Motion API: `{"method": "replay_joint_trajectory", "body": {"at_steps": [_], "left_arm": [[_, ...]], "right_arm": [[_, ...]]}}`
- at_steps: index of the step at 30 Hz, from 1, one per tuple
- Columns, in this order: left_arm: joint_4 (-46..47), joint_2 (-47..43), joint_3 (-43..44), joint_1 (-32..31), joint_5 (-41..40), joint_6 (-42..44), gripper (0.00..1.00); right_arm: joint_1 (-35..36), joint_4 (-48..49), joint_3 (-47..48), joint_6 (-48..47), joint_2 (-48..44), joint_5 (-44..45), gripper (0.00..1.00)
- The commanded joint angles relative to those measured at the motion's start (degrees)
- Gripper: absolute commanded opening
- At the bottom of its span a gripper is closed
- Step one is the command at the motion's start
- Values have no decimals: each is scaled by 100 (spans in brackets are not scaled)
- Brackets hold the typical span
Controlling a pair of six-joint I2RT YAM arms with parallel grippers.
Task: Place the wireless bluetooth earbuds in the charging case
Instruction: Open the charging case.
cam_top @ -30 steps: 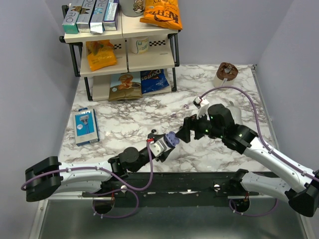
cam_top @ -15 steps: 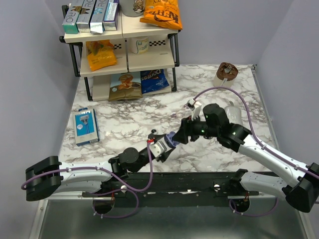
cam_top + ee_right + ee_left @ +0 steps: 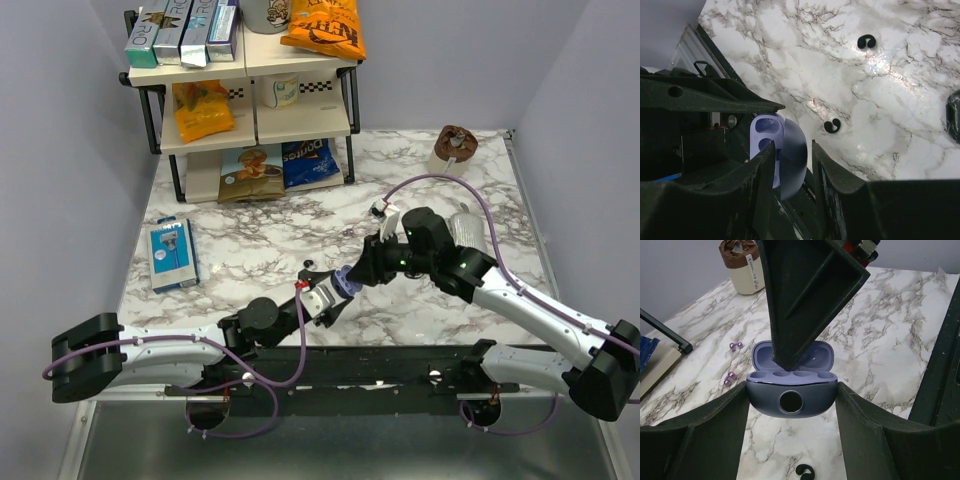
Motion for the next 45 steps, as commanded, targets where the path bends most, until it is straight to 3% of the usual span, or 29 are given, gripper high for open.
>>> {"method": "replay_joint_trajectory", "body": {"at_steps": [1, 6, 8, 9, 10, 11, 13, 18, 19, 25, 31, 36, 41, 45], "left_arm": [[317, 0, 97, -46, -9, -16, 0], [239, 9, 158, -46, -237, -34, 0], [168, 0, 202, -54, -237, -43, 7], [64, -8, 219, -46, -237, -8, 13], [-7, -26, 254, -46, -194, 27, 30], [-86, -52, 281, -46, -194, 27, 38], [-175, -79, 281, -46, -307, 10, 56], [-411, -289, 290, -46, -580, -16, 72], [-482, -325, 316, -46, -632, -43, 98], [-1053, -536, 500, -46, -940, -174, 99], [-2168, -623, 1114, -37, -986, -1052, 99], [-2643, -1563, 1151, 304, 1147, -1307, 99], [-2882, -1417, 1581, 2290, 4589, -2483, 99], [-3285, -766, 2038, 2600, 5508, -2504, 99]], "right_arm": [[-2, 89, -96, -76, -7, -168, 36], [-2, 27, -61, -278, -182, -177, 31], [-2, -17, -43, -357, -262, -124, 29], [-11, -43, -26, -436, -314, -116, 27], [-2, -87, 0, -480, -393, -63, 22], [-2, -166, 53, -542, -429, -37, 17], [-2, -245, 97, -647, -551, 51, 1], [-2, -465, 273, -806, -780, 183, 1], [-2, -500, 308, -841, -816, 236, 1], [-2, -711, 685, -981, -983, 184, 1], [7, -685, 730, -1533, -1070, 489, 1], [121, 44, 11, -2544, -1798, 859, 1], [121, 28, 53, -3187, -2178, 588, 1], [130, 9, 211, -3337, -1950, 0, 1]]}}
